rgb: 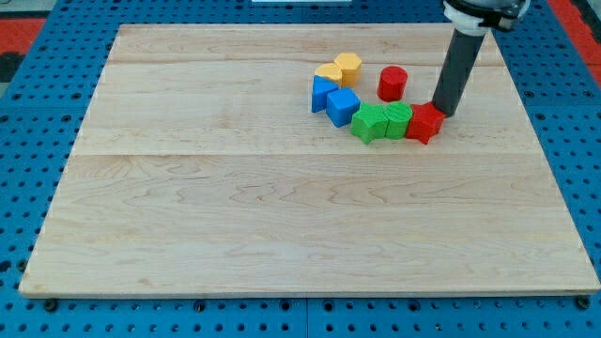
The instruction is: Put the red star to the left of the green circle
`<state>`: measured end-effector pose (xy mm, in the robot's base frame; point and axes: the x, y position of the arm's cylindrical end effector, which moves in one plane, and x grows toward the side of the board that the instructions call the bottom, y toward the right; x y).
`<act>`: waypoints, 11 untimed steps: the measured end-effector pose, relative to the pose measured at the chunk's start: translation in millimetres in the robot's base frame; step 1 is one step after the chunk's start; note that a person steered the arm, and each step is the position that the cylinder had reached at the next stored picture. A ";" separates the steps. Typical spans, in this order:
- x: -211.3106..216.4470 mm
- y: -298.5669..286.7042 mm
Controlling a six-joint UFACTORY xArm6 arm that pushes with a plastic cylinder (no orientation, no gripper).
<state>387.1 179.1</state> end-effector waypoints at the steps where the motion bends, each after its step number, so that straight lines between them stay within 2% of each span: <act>1: 53.2 -52.6; 2: 75.3 -151.3; 4: 88.6 -30.4; 5: 130.2 -92.3; 6: 130.2 -210.0; 7: 115.5 -266.0; 8: 73.7 -263.1; 9: 58.7 -319.6; 10: 16.3 -294.1; 11: 49.4 -326.4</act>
